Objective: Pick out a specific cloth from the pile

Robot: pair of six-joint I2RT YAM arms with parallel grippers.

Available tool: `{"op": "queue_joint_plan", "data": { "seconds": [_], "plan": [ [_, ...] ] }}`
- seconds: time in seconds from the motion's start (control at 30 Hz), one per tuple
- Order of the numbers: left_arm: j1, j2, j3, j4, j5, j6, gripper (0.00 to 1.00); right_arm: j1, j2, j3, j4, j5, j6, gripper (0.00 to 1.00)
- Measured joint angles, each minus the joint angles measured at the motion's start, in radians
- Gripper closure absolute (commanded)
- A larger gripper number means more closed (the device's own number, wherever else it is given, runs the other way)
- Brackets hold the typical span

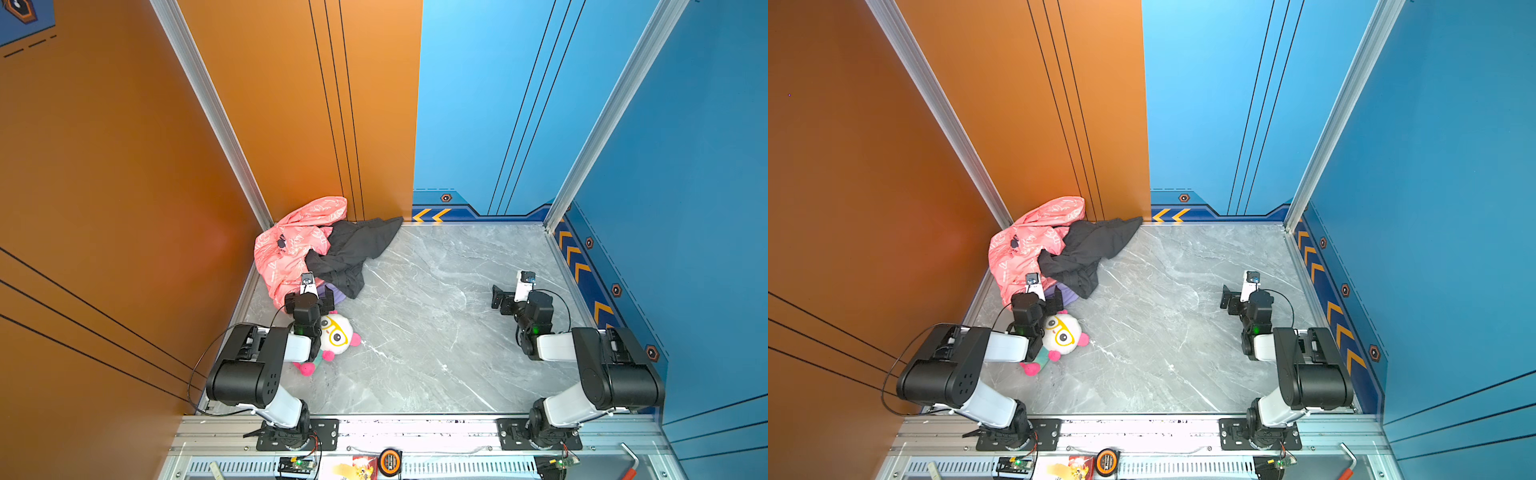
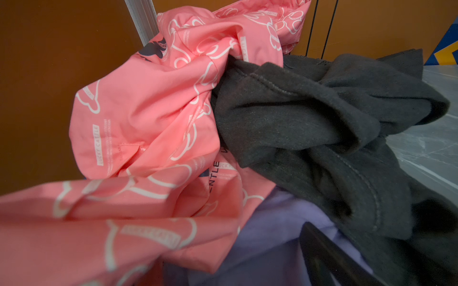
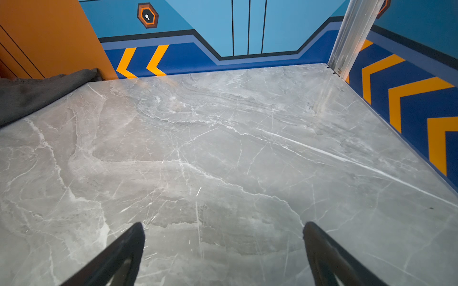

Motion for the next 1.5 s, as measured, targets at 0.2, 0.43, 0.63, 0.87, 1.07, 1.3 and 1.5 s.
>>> {"op": "queue_joint_plan", "data": {
  "seconds": [0.2,0.43,0.63,0.87,1.07,1.3,1.5],
  "plan": [
    [0.027,0.000,0.001,-0.001,0.026,-0.001,0.02,0.000,0.000,0.000,0.000,0.000,0.000,0.00],
    [0.024,-0.018,0.000,-0.024,0.015,-0.012,0.02,0.027,-0.058,0.042,-0.128,0.000,-0.034,0.00],
    [-0.043,-0.209,0.009,-0.156,-0.133,-0.010,0.02,0.091,-0.253,0.130,-0.322,0.009,-0.074,0.00],
    [-0.039,-0.504,0.230,-0.602,-0.193,-0.147,0.02,0.134,-0.353,0.238,-0.526,0.035,-0.089,0.00],
    [0.111,-0.547,0.503,-1.024,-0.084,-0.370,0.02,0.179,-0.359,0.354,-0.673,0.037,-0.089,0.00],
    [0.194,-0.468,0.532,-1.310,0.156,-0.615,0.12,0.237,-0.325,0.399,-0.716,0.039,-0.082,0.00],
    [0.029,-0.360,0.557,-1.405,0.198,-0.689,0.18,0.262,-0.264,0.402,-0.736,0.038,-0.064,0.00]
  ]
}}
